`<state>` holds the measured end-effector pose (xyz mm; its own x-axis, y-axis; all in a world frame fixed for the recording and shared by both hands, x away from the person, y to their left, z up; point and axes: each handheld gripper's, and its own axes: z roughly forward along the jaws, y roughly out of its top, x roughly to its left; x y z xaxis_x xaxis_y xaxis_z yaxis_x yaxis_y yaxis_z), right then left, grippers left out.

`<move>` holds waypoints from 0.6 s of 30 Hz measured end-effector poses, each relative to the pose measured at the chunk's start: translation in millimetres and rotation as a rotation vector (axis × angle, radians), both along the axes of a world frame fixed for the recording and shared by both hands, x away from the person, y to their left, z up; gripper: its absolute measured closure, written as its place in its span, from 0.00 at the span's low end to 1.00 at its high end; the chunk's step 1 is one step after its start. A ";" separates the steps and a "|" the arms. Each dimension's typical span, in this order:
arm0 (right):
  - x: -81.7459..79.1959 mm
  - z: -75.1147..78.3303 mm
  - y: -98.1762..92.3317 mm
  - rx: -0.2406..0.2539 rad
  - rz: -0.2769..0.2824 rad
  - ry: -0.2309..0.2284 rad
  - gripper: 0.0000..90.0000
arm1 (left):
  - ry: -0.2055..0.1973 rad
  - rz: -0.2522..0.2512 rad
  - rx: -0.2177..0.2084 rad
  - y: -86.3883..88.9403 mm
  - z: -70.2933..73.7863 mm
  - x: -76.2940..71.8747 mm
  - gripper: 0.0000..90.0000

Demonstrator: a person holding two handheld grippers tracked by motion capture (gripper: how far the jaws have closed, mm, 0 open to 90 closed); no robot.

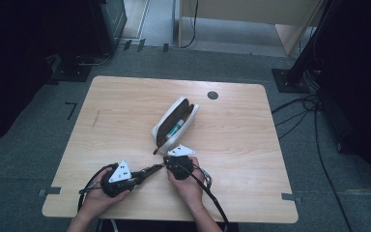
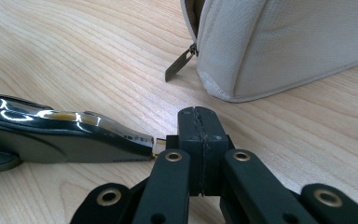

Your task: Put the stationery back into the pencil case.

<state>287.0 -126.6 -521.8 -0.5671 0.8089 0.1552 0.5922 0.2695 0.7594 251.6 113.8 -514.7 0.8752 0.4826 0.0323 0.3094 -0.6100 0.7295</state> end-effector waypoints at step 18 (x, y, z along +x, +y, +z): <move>-2.6 -0.2 2.5 0.018 0.050 0.015 1.00 | -0.018 -0.001 0.010 -4.7 -0.3 0.0 0.78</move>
<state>284.4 -124.1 -522.0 -0.6046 0.7764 0.1780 0.5893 0.2857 0.7557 251.6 109.1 -515.0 0.8749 0.4814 0.0528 0.2956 -0.6172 0.7291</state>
